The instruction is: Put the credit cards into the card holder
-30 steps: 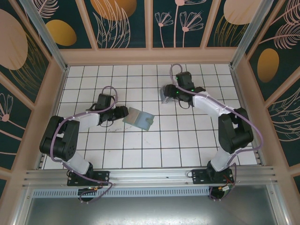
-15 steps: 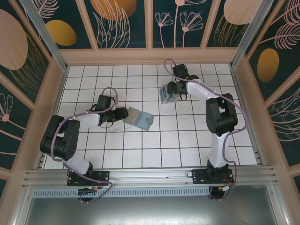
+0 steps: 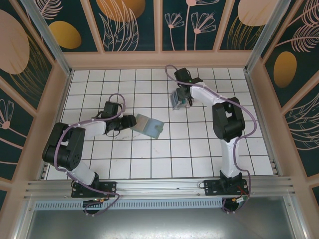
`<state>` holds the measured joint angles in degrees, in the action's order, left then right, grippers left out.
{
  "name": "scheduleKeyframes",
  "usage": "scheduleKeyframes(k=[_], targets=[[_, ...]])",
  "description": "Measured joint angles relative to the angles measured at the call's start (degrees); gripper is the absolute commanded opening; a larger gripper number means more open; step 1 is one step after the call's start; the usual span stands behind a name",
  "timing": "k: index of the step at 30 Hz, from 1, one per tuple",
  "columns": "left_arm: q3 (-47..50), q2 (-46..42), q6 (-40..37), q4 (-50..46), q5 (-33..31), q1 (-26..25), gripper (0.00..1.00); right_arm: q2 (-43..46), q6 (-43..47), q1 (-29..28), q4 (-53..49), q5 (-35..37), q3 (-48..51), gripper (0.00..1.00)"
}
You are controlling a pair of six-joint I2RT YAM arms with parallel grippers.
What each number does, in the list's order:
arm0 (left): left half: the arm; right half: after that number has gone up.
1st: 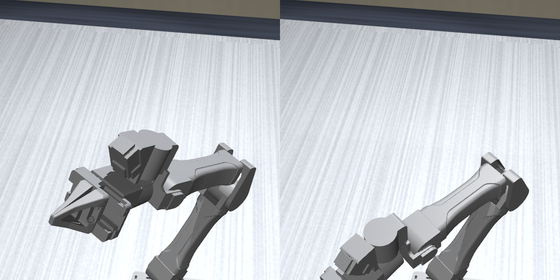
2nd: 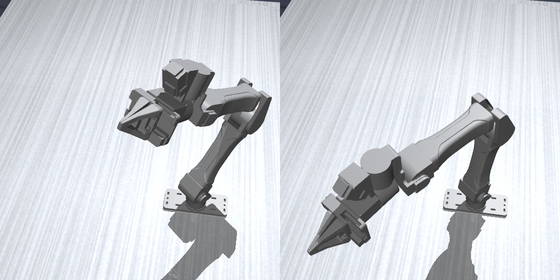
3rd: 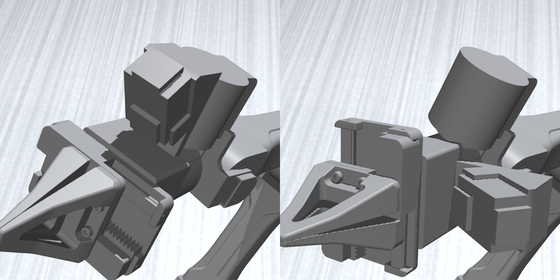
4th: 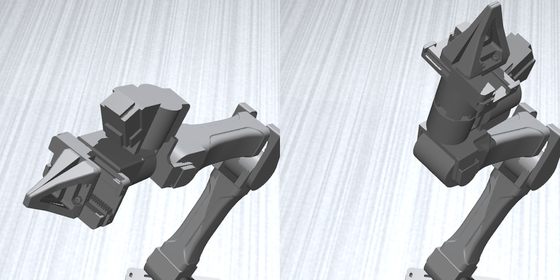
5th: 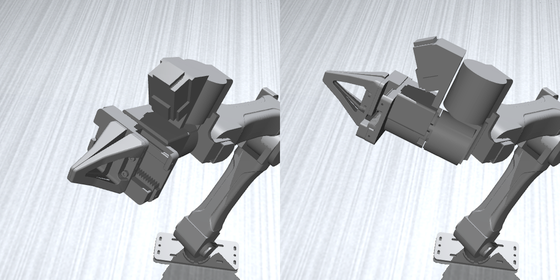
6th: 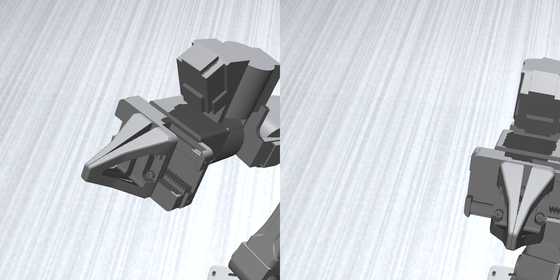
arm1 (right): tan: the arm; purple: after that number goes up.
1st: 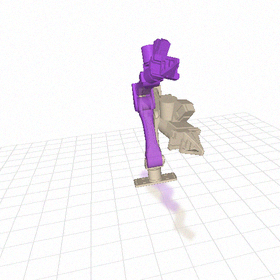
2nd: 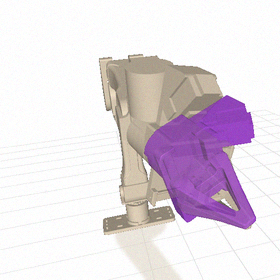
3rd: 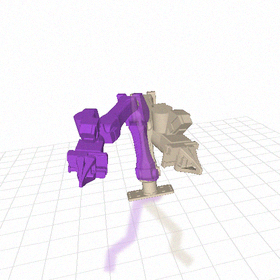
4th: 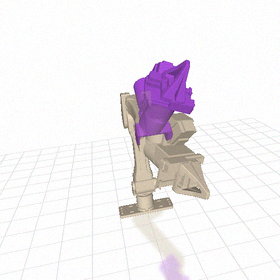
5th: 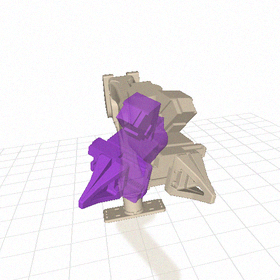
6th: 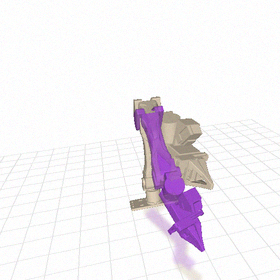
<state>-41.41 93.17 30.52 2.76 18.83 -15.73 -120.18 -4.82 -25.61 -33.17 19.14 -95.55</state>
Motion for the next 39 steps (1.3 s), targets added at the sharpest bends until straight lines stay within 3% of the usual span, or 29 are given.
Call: scheduleKeyframes(k=[8,17,39], targets=[[0.0,0.0,-0.5,0.0,0.0,0.0,0.57,-0.2,1.5,0.1,-1.9,5.0,-0.1,0.35],[-0.1,0.0,-0.5,-0.1,0.0,0.0,0.58,-0.2,1.5,0.4,-2.3,5.5,-0.1,0.19],[-0.8,0.1,-0.6,-1.4,0.0,0.0,0.58,0.0,1.8,1.3,-2.3,7.5,-0.1,0.03]])
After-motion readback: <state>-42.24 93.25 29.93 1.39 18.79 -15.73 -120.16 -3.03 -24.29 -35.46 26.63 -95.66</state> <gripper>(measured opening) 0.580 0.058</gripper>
